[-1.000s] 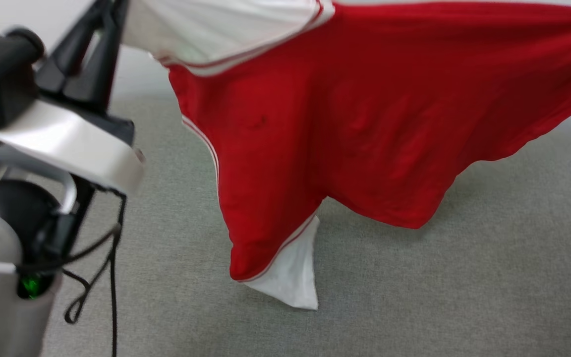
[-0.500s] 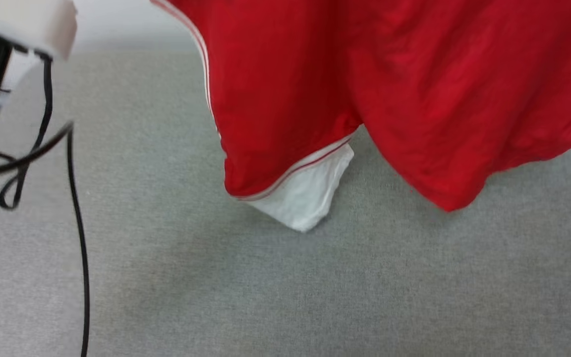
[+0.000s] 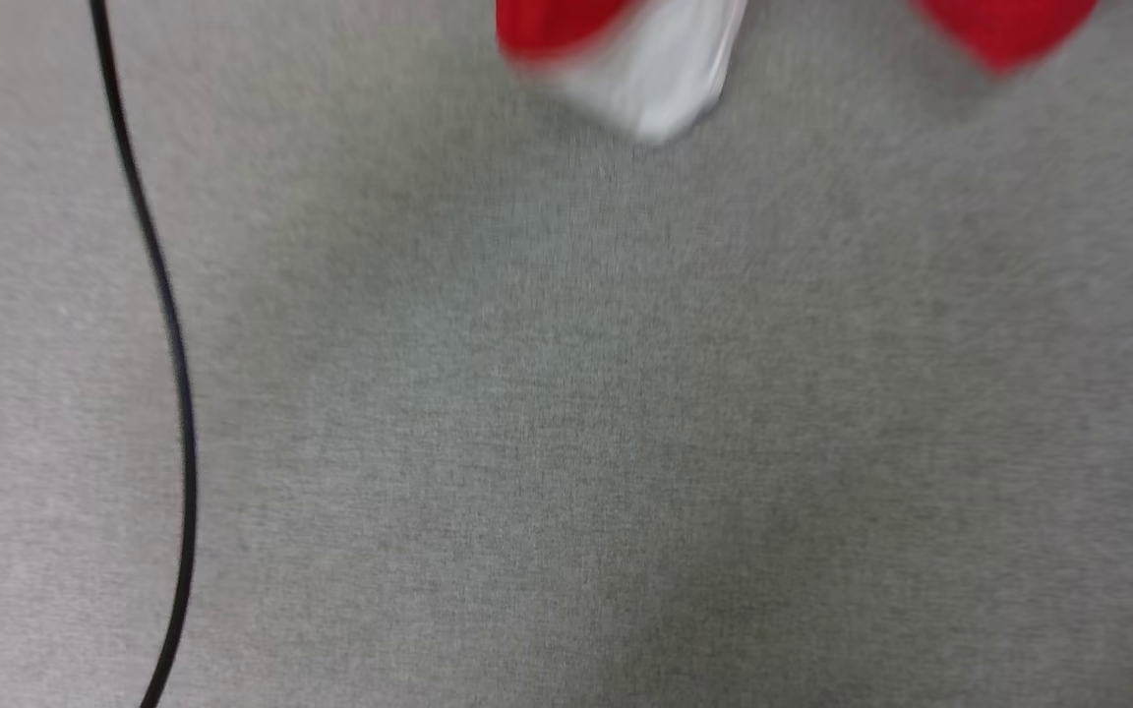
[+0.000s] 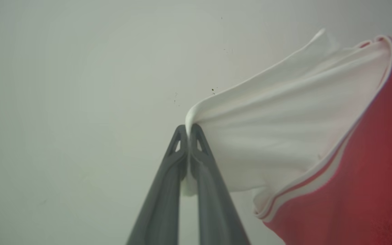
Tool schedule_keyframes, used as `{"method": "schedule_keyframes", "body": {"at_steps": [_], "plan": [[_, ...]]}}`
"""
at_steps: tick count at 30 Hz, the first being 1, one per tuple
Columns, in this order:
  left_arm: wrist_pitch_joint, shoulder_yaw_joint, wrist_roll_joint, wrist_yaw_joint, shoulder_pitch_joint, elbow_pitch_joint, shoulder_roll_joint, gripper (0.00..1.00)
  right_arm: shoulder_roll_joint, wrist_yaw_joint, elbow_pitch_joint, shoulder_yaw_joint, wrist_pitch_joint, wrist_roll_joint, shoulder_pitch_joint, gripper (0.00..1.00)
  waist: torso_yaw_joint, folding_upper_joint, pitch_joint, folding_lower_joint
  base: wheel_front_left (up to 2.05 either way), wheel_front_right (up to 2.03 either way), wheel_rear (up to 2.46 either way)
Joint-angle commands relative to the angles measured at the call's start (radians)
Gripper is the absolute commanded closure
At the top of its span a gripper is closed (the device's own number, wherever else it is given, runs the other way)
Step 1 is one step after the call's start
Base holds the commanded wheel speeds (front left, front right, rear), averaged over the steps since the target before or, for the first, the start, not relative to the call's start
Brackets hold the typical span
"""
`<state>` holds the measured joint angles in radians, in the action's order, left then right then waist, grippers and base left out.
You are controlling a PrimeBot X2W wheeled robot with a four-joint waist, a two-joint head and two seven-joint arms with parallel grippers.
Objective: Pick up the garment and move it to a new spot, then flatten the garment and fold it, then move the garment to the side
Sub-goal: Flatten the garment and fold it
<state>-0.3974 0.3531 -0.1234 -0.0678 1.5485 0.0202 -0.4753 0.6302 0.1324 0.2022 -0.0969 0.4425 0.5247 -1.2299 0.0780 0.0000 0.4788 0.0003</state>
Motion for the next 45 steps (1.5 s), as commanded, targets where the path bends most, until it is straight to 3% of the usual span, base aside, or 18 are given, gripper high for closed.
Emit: {"method": "schedule_keyframes", "body": {"at_steps": [1, 4, 10, 15, 23, 32, 39, 45], "plan": [[0.014, -0.010, 0.013, 0.010, 0.044, 0.029, -0.004, 1.00, -0.003, -0.003, 0.031, 0.004, -0.007, -0.011, -0.032, 1.00, 0.007, 0.0000, 0.073, -0.0003, 0.00, 0.00, 0.00], [0.075, 0.005, 0.049, 0.018, 0.155, 0.139, 0.025, 1.00, -0.014, -0.003, 0.112, 0.031, -0.067, -0.048, -0.154, 1.00, 0.015, 0.0000, 0.119, -0.0003, 0.00, 0.00, 0.00], [0.245, 0.020, 0.112, 0.080, 0.306, 0.322, 0.075, 1.00, -0.046, -0.003, 0.285, 0.077, -0.210, -0.120, -0.339, 1.00, 0.033, 0.0000, 0.173, -0.0003, 0.00, 0.00, 0.00], [0.387, 0.039, 0.092, 0.103, 0.259, 0.435, 0.136, 1.00, -0.081, -0.003, 0.399, 0.088, -0.295, -0.103, -0.374, 1.00, 0.051, 0.0000, 0.191, -0.0003, 0.00, 0.00, 0.00], [0.532, 0.086, 0.044, 0.138, 0.039, 0.505, 0.226, 1.00, -0.061, -0.003, 0.461, 0.158, -0.396, -0.021, -0.222, 1.00, 0.078, 0.0000, 0.176, -0.0003, 0.00, 0.00, 0.00], [0.613, 0.147, -0.015, 0.166, -0.282, 0.527, 0.316, 1.00, -0.067, -0.002, 0.515, 0.208, -0.490, 0.087, 0.050, 1.00, 0.078, 0.0000, 0.079, -0.0003, 0.00, 0.00, 0.00], [0.635, 0.180, -0.068, 0.185, -0.554, 0.498, 0.342, 1.00, -0.090, -0.002, 0.525, 0.271, -0.518, 0.162, 0.276, 1.00, 0.076, 0.0000, -0.046, -0.0003, 0.00, 0.00, 0.00], [0.607, 0.187, -0.131, 0.179, -0.784, 0.453, 0.308, 1.00, -0.106, -0.002, 0.511, 0.354, -0.479, 0.239, 0.457, 1.00, 0.075, 0.0000, -0.146, -0.0003, 0.00, 0.00, 0.00]]}}
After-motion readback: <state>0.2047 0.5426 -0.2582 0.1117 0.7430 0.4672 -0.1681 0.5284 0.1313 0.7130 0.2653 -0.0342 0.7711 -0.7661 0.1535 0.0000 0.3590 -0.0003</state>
